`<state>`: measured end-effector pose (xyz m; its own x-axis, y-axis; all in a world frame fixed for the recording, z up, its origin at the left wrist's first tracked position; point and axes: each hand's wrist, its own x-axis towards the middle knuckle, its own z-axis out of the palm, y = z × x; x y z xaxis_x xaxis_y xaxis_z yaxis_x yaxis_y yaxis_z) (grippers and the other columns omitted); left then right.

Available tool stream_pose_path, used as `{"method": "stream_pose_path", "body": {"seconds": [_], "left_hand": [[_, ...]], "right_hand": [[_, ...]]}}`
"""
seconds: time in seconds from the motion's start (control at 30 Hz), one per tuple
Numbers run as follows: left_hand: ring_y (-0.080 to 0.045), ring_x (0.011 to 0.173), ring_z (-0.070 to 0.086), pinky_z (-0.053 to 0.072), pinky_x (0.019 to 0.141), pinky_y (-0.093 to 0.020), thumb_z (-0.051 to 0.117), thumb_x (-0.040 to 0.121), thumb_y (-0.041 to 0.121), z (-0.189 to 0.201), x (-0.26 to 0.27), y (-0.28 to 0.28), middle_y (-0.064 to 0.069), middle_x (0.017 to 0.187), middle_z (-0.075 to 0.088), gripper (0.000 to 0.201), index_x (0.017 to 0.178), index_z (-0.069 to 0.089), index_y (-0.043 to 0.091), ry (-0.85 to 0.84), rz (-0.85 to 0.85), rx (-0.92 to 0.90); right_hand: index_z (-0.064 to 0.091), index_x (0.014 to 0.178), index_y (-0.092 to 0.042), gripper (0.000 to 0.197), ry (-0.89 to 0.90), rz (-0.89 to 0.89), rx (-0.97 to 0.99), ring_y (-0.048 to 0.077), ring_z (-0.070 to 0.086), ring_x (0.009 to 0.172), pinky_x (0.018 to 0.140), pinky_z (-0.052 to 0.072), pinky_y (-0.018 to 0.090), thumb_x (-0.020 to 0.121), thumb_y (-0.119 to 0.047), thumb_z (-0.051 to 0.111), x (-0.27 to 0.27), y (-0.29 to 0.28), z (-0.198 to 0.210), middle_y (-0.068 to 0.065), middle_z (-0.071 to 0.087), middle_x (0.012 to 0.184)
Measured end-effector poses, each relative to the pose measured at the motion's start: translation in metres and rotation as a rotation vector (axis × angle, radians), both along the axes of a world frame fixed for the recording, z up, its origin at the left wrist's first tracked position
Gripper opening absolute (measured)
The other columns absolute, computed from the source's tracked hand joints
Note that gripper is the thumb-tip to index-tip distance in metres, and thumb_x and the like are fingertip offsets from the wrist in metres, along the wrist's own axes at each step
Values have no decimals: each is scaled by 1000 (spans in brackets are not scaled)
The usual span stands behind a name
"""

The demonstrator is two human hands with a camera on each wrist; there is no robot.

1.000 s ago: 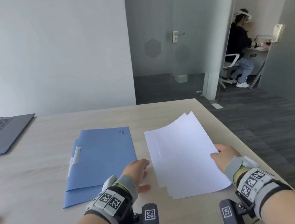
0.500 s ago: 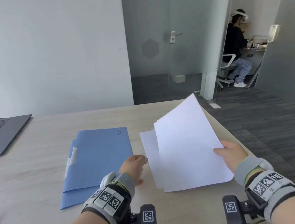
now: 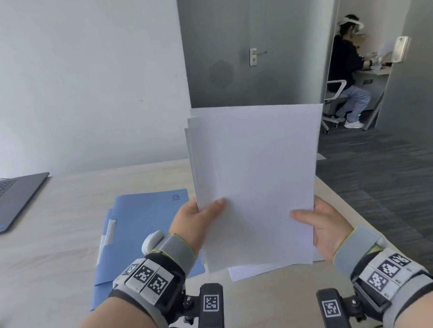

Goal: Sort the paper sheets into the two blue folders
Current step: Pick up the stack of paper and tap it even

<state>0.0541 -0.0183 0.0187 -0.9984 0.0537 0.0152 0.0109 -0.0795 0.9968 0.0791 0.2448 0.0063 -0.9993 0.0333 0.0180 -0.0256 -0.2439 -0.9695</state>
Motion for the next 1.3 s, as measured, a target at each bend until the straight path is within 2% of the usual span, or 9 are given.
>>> {"method": "stream_pose_path", "body": {"seconds": [0.13,0.3,0.47,0.57,0.7,0.83,1.03,1.13,1.3], "left_hand": [[-19,87,78,58,85,-37,78,81,34,1,6,-1,1,93,82,13,91,81,25,51,-43,-73],[-13,92,78,58,95,-39,82,67,47,-24,16,-1,8,95,82,37,97,79,26,-16,-87,-180],[-17,97,77,56,101,-44,83,57,57,-37,13,1,6,100,82,59,105,79,24,-50,-99,-176],[-17,96,77,56,101,-44,83,55,57,-39,12,1,6,99,82,58,103,79,25,-58,-104,-181],[-21,98,77,56,99,-45,86,54,50,-36,12,0,3,101,82,58,104,79,22,-47,-97,-141],[-25,96,77,59,94,-44,85,63,35,-27,10,-2,-1,98,82,40,100,79,20,-43,-65,-101],[-22,94,77,58,97,-45,83,69,36,-33,11,0,2,97,82,33,98,79,22,-71,-99,-194],[-21,94,77,58,97,-46,81,65,41,-39,12,0,2,97,82,41,100,79,22,-80,-99,-238],[-23,93,77,58,96,-47,78,64,43,-43,12,-2,2,94,82,34,93,79,25,-95,-70,-270]], "right_hand": [[71,105,-3,25,-23,-23,22,32,71,94,88,55,45,86,10,61,-2,-4,3,14,77,100],[75,93,-8,19,-49,5,111,31,72,93,81,55,39,83,6,68,5,-9,-11,11,78,96],[78,91,-10,22,-38,2,113,29,73,94,82,55,40,69,-9,78,4,-9,-16,13,78,100],[77,93,-10,17,-38,-6,124,27,74,91,81,55,38,81,1,73,4,-8,-17,11,78,98],[78,90,-9,15,-28,6,126,28,73,92,82,55,39,79,1,74,4,-8,-14,13,78,98],[75,94,-5,16,-19,15,83,26,73,85,77,55,36,85,4,65,3,-6,-7,13,78,95],[76,98,-6,29,-36,-5,95,33,72,98,91,54,46,70,-8,79,2,-6,-16,16,77,104],[76,94,-8,36,-36,-9,96,31,72,94,85,56,42,58,-14,81,3,-9,-20,14,78,100],[75,94,-7,24,-28,4,117,30,72,90,81,56,40,71,-1,79,5,-10,-18,14,78,97]]}}
